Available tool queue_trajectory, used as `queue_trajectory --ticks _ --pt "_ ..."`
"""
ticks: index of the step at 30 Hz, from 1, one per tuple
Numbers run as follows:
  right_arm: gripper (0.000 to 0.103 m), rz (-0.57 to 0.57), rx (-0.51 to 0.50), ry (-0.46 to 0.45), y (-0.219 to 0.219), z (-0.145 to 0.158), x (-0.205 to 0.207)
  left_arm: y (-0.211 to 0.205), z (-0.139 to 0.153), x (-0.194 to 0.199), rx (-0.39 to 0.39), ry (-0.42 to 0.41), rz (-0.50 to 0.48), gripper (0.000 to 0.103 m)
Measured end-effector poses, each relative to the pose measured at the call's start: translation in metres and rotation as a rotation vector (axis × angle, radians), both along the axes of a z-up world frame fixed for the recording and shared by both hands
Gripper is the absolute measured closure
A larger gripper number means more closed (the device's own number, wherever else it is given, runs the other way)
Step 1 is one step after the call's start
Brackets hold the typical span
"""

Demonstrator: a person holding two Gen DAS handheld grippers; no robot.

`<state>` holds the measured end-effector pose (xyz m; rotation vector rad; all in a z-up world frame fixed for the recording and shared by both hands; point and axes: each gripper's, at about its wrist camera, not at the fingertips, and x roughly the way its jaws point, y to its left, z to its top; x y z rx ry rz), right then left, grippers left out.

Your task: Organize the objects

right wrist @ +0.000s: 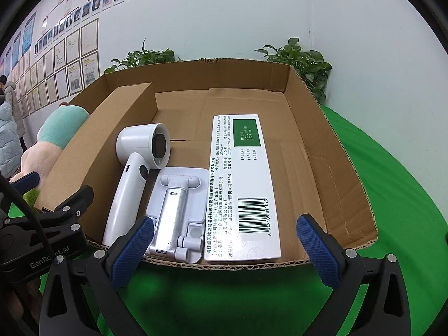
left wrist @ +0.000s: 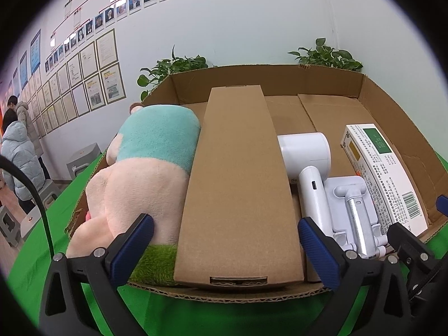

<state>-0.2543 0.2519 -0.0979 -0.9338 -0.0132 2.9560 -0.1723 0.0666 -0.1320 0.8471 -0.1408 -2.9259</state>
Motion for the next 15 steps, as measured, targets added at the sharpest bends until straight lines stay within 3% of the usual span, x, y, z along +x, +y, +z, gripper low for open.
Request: queue_trajectory --ticks 15 --pt "0.0 0.001 -0.003 0.002 -0.0028 0.0005 -0.0015 0.0007 0.0002 -0.0003 0.004 0.002 -0.006 0.001"
